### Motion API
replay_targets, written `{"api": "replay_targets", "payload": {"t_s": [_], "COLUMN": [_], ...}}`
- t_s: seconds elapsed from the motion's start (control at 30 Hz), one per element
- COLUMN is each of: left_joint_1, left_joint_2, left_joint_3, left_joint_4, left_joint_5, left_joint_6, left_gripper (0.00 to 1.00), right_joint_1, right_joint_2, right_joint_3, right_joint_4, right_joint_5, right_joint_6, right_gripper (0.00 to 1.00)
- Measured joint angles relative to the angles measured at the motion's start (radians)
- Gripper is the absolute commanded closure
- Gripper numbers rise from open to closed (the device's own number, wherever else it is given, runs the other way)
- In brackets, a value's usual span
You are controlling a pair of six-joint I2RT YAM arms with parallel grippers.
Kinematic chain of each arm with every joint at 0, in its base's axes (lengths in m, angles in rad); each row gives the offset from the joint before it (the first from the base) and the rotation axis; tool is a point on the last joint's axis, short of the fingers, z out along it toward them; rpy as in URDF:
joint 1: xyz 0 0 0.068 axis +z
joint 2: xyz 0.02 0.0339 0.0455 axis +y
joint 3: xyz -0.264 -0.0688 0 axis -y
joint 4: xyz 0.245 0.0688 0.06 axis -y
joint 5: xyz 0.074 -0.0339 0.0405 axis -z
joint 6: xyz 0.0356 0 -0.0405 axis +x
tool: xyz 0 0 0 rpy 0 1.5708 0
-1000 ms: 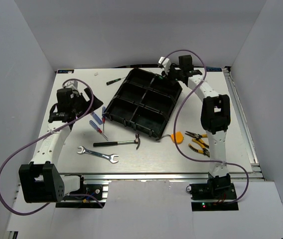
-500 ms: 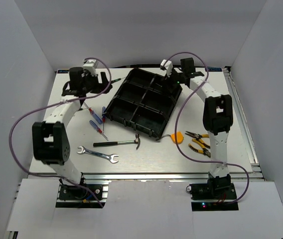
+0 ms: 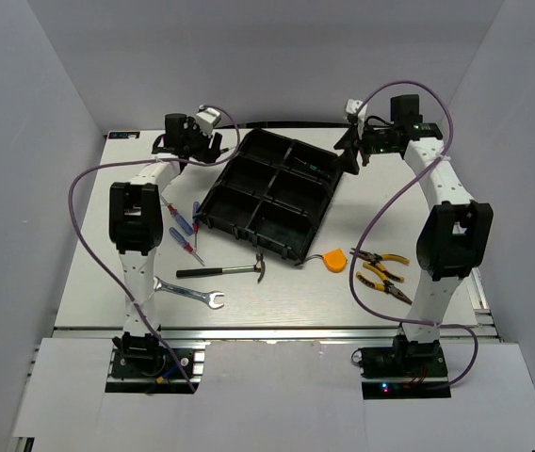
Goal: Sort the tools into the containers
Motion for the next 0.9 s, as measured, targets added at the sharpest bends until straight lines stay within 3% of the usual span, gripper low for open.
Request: {"api": "replay_targets", "payload": {"t_s": [0.33, 0.47, 0.57, 0.6, 0.7, 0.8, 0.9], "left_joint_1": [0.019, 0.019, 0.018, 0.017, 0.015, 0.014, 0.015], "left_joint_2": [0.234, 0.254, 0.255, 0.255, 0.248, 0.231, 0.198], "left_joint_3": [0.147, 0.164, 0.16, 0.152, 0.128, 0.091, 0.042], "left_joint_4": [0.05, 0.078, 0.085, 0.095, 0.119, 0.143, 0.147], "left_joint_5": [-0.011, -0.015, -0.016, -0.015, -0.019, -0.033, -0.058], "left_joint_6": [0.005, 0.0, -0.006, -0.005, -0.005, -0.007, -0.023], "left_gripper": [0.4, 0.52, 0.69, 0.8, 0.92, 1.0, 1.0], "right_joint_1": [-0.012, -0.024, -0.028, -0.029, -0.034, -0.039, -0.048], "right_joint_2": [-0.016, -0.016, -0.016, -0.016, -0.016, -0.016, -0.016], "right_joint_3": [-0.077, -0.077, -0.077, -0.077, -0.077, -0.077, -0.077], "right_joint_4": [-0.134, -0.145, -0.145, -0.145, -0.145, -0.145, -0.145], "right_joint_5": [-0.034, -0.034, -0.033, -0.033, -0.034, -0.036, -0.037], "right_joint_6": [-0.053, -0.053, -0.051, -0.051, -0.05, -0.05, -0.049], "right_gripper": [0.29, 0.29, 0.29, 0.29, 0.29, 0.29, 0.29]}}
